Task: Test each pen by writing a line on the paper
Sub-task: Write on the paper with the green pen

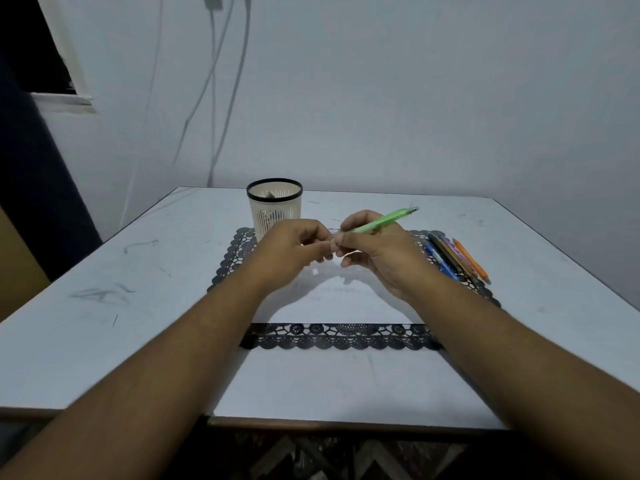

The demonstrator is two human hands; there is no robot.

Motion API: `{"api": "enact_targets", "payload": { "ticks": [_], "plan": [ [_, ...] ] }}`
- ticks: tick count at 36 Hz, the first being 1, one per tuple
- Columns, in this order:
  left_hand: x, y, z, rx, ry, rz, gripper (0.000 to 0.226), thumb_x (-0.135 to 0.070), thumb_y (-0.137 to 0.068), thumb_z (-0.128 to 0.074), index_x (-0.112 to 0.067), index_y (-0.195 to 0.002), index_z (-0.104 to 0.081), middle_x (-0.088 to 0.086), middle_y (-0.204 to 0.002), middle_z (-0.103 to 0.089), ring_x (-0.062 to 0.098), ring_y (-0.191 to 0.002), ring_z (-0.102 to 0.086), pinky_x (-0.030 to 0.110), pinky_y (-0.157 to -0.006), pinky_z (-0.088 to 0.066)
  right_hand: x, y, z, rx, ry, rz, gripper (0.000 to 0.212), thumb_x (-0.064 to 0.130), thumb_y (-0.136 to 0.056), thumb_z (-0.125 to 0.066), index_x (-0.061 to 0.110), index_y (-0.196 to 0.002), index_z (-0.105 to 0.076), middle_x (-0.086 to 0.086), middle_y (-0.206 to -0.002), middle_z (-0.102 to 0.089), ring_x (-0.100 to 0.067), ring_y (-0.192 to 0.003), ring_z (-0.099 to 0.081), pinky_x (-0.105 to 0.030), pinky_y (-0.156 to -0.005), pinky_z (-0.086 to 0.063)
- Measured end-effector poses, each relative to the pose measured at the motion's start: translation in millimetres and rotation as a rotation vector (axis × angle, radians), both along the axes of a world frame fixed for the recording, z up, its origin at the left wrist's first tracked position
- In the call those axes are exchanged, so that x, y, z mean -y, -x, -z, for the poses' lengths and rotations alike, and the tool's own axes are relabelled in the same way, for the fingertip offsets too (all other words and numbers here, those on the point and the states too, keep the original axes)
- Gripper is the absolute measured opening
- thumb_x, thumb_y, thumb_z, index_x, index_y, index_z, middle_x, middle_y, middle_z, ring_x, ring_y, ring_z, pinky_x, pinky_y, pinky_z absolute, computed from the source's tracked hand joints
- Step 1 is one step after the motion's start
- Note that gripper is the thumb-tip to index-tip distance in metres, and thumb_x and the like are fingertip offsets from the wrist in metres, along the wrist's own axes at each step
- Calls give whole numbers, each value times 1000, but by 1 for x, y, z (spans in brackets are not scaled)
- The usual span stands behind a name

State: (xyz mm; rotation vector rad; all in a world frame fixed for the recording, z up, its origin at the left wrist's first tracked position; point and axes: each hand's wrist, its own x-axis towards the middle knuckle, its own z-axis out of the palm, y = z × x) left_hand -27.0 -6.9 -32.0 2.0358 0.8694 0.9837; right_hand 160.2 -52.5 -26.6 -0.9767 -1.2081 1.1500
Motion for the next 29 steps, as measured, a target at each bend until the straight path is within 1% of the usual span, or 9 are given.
{"api": "enact_targets", "payload": {
  "ticks": [3, 5, 6, 9, 10, 12, 15, 20, 29],
  "plan": [
    [-1, 2, 0, 21, 27, -31, 13, -19, -94, -74, -12, -83, -74, 2, -76, -75, 7, -67, -65, 17, -62, -48, -3, 1, -5, -34, -8, 51, 19, 1, -94, -71, 7, -108, -60, -15, -91, -72, -22, -74, -68, -31, -63, -58],
    [-2, 4, -1, 16, 38, -62, 15, -20, -94, -74, -11, -82, -75, 1, -76, -76, 6, -67, -65, 15, -63, -48, -4, 0, -11, -160, -16, 98, 9, 13, -103, -63, 8, -110, -62, -12, -101, -76, -22, -84, -72, -37, -75, -60],
    [-1, 4, -1, 19, 39, -82, 15, -22, -94, -74, -12, -83, -75, 1, -77, -76, 5, -67, -65, 15, -62, -48, -6, 0, -15, -235, -18, 123, 13, 19, -107, -56, 8, -110, -62, -12, -102, -77, -23, -89, -72, -40, -80, -60],
    [0, 3, -3, 65, 65, -102, 14, -22, -94, -74, -11, -86, -77, 1, -79, -77, 4, -67, -64, 13, -61, -48, -7, 2, -28, -514, -7, 107, 31, 31, -112, -42, 9, -101, -60, -10, -86, -72, -28, -88, -68, -43, -92, -56],
    [1, 2, -2, 82, 78, -101, 13, -21, -94, -74, -11, -87, -78, 1, -80, -78, 4, -67, -63, 13, -61, -48, -6, 5, -32, -635, 0, 70, 34, 34, -112, -40, 10, -95, -58, -9, -77, -64, -28, -79, -64, -43, -92, -55],
    [4, 1, -2, 132, 111, -94, 11, -19, -94, -74, -10, -91, -79, 1, -83, -78, 4, -68, -63, 13, -62, -48, -6, 9, -35, -827, 5, 18, 42, 40, -110, -37, 13, -82, -51, -5, -68, -47, -24, -64, -48, -39, -80, -50],
    [4, -3, -1, 290, 223, -40, 14, -13, -95, -70, -5, -103, -78, 7, -89, -79, 11, -75, -65, 21, -67, -50, -9, 7, -35, -962, -33, 21, 42, 39, -104, -33, 15, -72, -45, -2, -65, -36, -19, -57, -33, -32, -64, -34],
    [2, -6, 0, 508, 493, 92, 17, -2, -96, -62, -4, -107, -75, 11, -96, -78, 16, -78, -68, 26, -69, -52, -10, -2, -34, -1039, -87, 14, 12, 23, -80, -42, 16, -70, -42, 0, -63, -33, -18, -53, -30, -31, -61, -29],
    [5, -10, 2, 562, 557, 136, 17, 3, -94, -61, -2, -106, -73, 13, -96, -78, 16, -78, -70, 24, -73, -55, -9, -9, -30, -1012, -89, 35, 10, 17, -79, -38, 18, -68, -39, 0, -63, -30, -18, -52, -29, -31, -60, -30]
  ]
}}
